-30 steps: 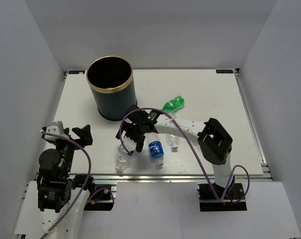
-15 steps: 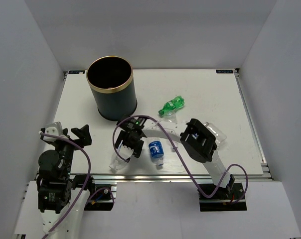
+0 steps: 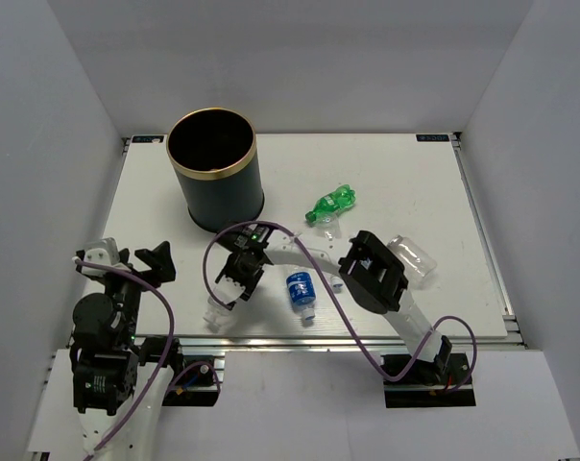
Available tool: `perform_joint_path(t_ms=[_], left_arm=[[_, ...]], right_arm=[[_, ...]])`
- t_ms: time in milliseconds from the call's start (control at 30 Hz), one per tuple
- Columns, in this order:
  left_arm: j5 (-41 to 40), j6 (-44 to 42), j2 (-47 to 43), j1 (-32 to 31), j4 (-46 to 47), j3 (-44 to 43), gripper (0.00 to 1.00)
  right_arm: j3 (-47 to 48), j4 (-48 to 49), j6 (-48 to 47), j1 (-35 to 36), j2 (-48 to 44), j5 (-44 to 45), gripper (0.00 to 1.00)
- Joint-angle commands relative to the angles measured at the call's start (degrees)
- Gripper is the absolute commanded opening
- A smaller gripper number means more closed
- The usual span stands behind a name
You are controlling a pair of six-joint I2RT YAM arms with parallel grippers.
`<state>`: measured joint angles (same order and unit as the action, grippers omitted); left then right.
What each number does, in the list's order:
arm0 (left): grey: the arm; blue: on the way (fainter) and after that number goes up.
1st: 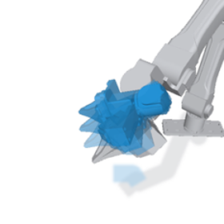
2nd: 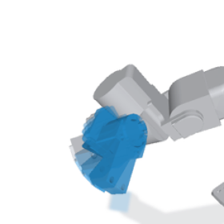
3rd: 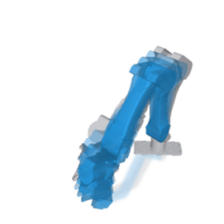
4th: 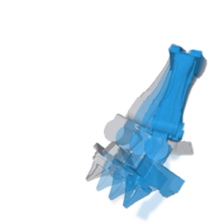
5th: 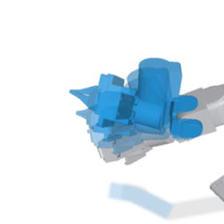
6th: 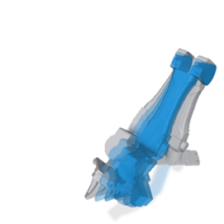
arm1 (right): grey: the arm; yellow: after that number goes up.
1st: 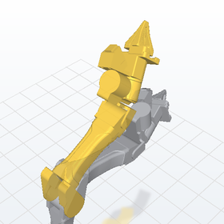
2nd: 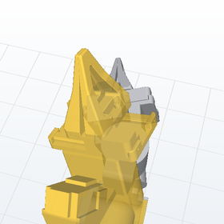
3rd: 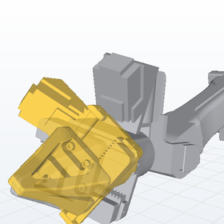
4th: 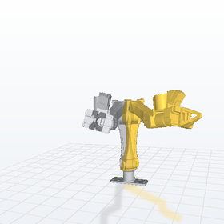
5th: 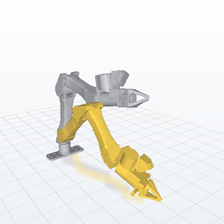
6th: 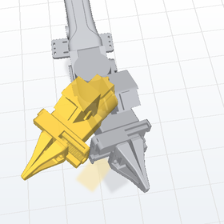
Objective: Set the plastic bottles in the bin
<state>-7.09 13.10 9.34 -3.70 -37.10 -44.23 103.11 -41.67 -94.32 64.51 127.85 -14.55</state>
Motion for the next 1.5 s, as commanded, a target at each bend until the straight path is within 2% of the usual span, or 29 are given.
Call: perform_joint_path(t_ms=[0,33,67,133,233,433,533,633,767,833,1000,1033,1300,1367,1400,1467], left_arm=[[-1.25,0.17,-0.9,0.36,-0.08,-0.16,1.0],[-1.26,0.69,-1.52,0.36,-0.08,-0.16,1.0],[-1.78,0.7,-1.52,0.36,-0.6,-0.16,1.0],[-2.49,0.7,-2.31,0.36,-1.12,-0.16,1.0],[-3.98,1.31,-2.31,0.36,-1.13,-0.77,1.0],[-4.51,1.31,-3.54,0.36,-1.66,-0.77,1.0],[-3.98,1.31,-4.07,0.36,-1.14,-0.77,1.0],[-3.28,1.31,-4.07,0.36,-0.61,-0.77,1.0],[-3.28,1.31,-4.69,0.36,-0.6,-0.77,1.0],[-2.75,1.31,-5.21,0.36,-0.6,-0.77,1.0],[-2.22,1.31,-5.21,0.36,-0.6,-0.25,1.0],[-2.22,1.31,-5.21,0.36,-0.6,-0.25,1.0],[-1.7,0.78,-5.21,0.36,-0.08,-0.25,1.0],[-1.09,0.78,-5.21,0.36,-0.08,-0.25,1.0],[-1.08,0.78,-4.69,0.36,-0.08,-0.25,1.0],[-1.08,0.26,-4.69,0.36,-0.08,-0.25,1.0]], right_arm=[[3.23,5.76,12.03,-0.17,-5.75,1.53,0.08],[3.67,6.85,19.11,-0.09,-6.21,2.93,0.07],[4.37,8.0,21.0,-0.35,-6.82,3.81,0.04],[6.31,12.2,26.43,-0.96,-9.54,6.36,0.04],[7.45,16.52,28.4,-1.32,-13.41,9.62,0.04],[7.81,18.63,29.81,-2.81,-19.64,17.87,0.03],[6.75,21.8,29.2,-3.77,-23.33,20.43,0.0],[9.82,24.52,29.37,-5.44,-24.4,21.84,0.0],[14.56,32.15,29.37,-7.72,-21.78,22.19,0.0],[16.33,35.86,31.65,-8.78,-20.02,19.4,0.0],[24.92,45.87,34.28,-10.98,-10.55,15.34,0.0],[27.47,46.41,35.25,-11.16,-9.47,12.2,0.0],[37.6,51.25,41.85,-13.62,5.19,6.2,0.03],[39.18,52.3,42.47,-13.97,6.7,6.02,0.08],[39.36,52.57,42.38,-13.97,7.75,6.02,0.21],[40.24,53.62,42.9,-14.15,9.69,6.54,0.56]])
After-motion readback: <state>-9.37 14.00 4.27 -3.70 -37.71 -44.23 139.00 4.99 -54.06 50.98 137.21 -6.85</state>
